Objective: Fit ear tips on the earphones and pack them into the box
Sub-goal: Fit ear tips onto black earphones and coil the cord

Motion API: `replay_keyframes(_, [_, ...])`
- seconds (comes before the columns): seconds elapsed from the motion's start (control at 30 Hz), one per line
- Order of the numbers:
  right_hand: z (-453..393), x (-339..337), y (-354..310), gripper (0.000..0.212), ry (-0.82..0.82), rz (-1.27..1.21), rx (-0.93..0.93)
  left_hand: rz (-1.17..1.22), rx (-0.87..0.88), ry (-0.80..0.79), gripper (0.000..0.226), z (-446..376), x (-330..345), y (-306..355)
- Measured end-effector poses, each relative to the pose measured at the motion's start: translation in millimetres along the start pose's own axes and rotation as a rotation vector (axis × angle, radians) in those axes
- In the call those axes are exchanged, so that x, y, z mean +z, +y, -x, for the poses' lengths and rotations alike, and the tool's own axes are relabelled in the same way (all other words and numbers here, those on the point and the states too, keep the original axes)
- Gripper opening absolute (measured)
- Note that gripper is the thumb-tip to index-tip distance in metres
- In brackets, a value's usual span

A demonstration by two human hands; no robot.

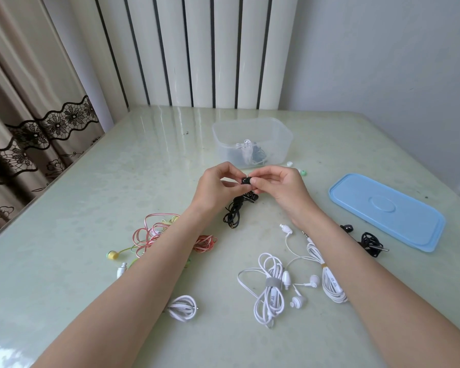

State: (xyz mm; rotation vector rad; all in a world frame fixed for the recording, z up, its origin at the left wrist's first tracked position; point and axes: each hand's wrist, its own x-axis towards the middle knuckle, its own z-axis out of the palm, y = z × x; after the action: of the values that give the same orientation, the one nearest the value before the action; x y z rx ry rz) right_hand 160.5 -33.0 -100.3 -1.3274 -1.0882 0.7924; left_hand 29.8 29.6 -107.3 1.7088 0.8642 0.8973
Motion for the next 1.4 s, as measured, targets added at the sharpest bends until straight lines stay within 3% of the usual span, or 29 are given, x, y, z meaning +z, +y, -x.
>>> replay_keyframes(0.17, [-2.5, -3.9, -3.1, 0.013, 0.093, -0.008, 0.009, 0.023, -0.024, 0.054, 0.022, -4.1, 1.1, 1.5])
replay_keyframes(0.27, [-8.6, -9.7, -11.6, 0.007, 0.154, 0.260, 0.061, 0.037, -0.037, 0.085, 0.024, -5.3, -1.0, 0.2])
replay_keyframes(0.43, [4.1, 8.7, -23.7, 0.026, -0.142, 0.773, 0.216, 0.015, -0.051, 0.127, 0.016, -4.2, -3.5, -5.0])
replay_keyframes(0.63, [12.2, 46.0, -31.6, 0.036, -0.154, 1.023, 0.135, -0.060, 0.029, 0.205, 0.019, -3.6, -7.1, -0.9])
replay_keyframes(0.73, [9.0, 43.0, -31.1, 0.015, -0.155, 1.103, 0.117, -0.056, 0.078, 0.206, 0.023, -3.2, -5.9, 1.2])
replay_keyframes(1.03, [0.3, -4.6, -39.3, 0.023, 0.063, 0.805, 0.075, -0.019, 0.122, 0.202, 0.024, -3.5, -5.5, 3.4])
replay_keyframes(1.23, [-12.4, -13.1, -57.5, 0.020, 0.201, 0.819, -0.093, 0.109, 0.151, 0.173, 0.024, -1.1, -4.9, 8.2])
replay_keyframes(1.4, [-15.9, -11.3, -53.4, 0.021, 0.229, 0.851, -0.120, 0.129, 0.164, 0.169, 0.031, -3.5, -4.2, 10.3])
